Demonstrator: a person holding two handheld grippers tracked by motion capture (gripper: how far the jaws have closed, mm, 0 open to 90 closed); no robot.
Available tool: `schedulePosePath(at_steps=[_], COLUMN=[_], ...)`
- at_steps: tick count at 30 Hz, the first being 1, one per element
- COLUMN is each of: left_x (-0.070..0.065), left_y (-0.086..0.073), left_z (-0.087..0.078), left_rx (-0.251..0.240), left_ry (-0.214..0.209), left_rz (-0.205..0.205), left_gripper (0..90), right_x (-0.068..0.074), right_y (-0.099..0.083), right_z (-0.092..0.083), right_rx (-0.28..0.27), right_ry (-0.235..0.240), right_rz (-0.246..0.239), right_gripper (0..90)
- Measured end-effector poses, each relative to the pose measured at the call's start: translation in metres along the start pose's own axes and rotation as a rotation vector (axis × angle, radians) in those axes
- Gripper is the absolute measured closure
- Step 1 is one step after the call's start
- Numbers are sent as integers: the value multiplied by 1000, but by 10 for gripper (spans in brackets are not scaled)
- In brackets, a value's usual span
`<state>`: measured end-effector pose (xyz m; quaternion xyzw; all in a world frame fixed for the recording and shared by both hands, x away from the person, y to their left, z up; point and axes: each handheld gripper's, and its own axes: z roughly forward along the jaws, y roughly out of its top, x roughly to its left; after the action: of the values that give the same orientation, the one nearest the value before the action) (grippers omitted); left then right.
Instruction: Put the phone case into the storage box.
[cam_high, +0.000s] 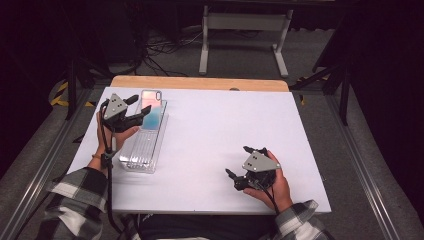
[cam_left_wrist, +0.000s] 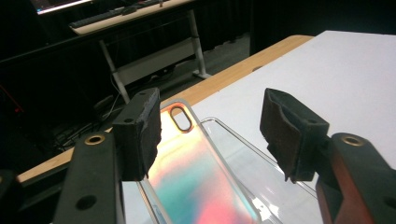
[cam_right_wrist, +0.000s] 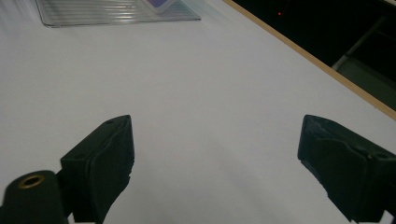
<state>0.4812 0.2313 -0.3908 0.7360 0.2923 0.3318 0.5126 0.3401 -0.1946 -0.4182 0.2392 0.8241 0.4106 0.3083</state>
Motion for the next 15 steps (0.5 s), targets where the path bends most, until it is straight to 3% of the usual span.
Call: schedulePosePath(at_steps=[15], left_x=[-4], left_y=[0], left_z=[2], left_rx=[-3], left_ry=[5], left_rz=[-14], left_gripper=[203], right_x=[0], right_y=[0], right_z=[0], right_rx=[0], right_ry=[2], right_rz=[-2], right_gripper=[110])
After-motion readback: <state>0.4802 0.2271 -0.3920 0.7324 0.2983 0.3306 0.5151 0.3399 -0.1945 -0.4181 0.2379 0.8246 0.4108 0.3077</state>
